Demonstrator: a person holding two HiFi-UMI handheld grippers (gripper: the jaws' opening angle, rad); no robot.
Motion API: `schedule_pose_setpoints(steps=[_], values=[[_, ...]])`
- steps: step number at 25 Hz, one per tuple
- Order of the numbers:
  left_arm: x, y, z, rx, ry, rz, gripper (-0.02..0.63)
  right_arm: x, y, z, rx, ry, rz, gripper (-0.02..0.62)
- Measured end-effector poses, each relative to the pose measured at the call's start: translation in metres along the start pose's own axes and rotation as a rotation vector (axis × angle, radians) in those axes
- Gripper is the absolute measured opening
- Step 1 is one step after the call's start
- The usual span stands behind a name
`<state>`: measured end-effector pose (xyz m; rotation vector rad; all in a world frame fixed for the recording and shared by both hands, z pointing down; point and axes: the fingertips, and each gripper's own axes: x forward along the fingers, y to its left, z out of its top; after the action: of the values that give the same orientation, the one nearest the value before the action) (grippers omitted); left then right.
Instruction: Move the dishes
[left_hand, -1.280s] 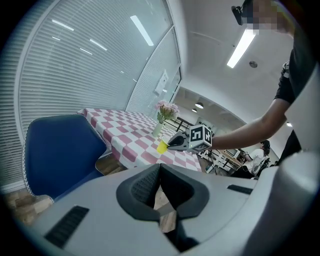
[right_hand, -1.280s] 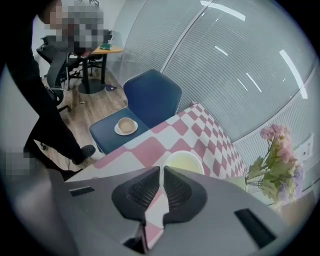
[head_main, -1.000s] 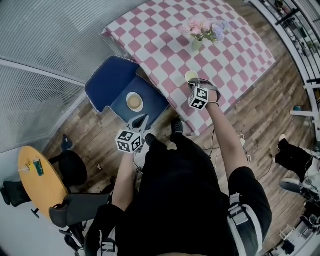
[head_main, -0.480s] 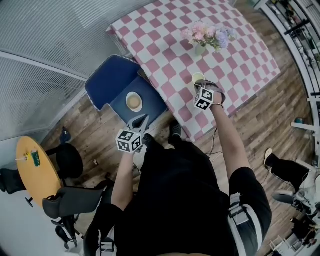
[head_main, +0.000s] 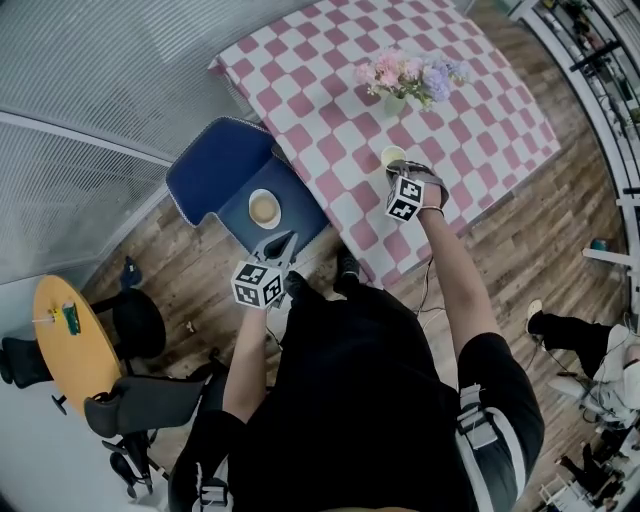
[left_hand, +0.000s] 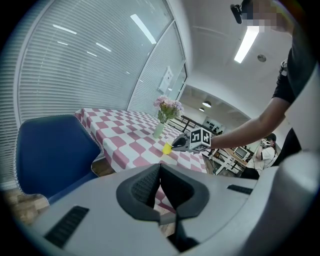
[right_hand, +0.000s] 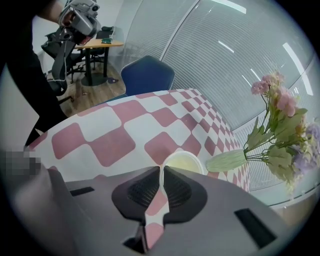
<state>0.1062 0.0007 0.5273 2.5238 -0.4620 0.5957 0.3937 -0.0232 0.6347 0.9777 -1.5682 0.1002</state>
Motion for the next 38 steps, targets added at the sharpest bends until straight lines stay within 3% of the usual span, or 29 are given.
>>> schedule_pose_setpoints(steps=[6,12,16,27,31,34,38], values=[[0.006,-0.003,-0.003,-0.002,0.006,0.002,0.021,0.003,-0.002,-0.002,0.013,-0.015,0.007,0.048],[0.004,-0.001,-0.005,-0.011,0.003,0.008,0.021,0.003,-0.005,-0.003,0.030,-0.021,-0.007,0.160],[-0.001,0.004,-0.004,-0.013,0.000,0.005,0.021,-0.001,-0.008,-0.001,0.041,-0.018,-0.028,0.191],[-0.023,0.013,-0.001,0.009,-0.005,-0.032,0.021,-0.030,-0.021,0.023,0.074,-0.037,-0.183,0.319],[-0.050,0.027,-0.008,0.012,-0.008,-0.037,0.021,-0.038,-0.005,0.051,0.083,-0.046,-0.189,0.314],[-0.067,0.035,-0.015,0.010,-0.010,-0.037,0.021,-0.043,0.007,0.068,0.093,-0.055,-0.191,0.270],[-0.094,0.049,-0.026,0.004,-0.013,-0.027,0.021,-0.051,0.028,0.099,0.094,-0.102,-0.186,0.127]])
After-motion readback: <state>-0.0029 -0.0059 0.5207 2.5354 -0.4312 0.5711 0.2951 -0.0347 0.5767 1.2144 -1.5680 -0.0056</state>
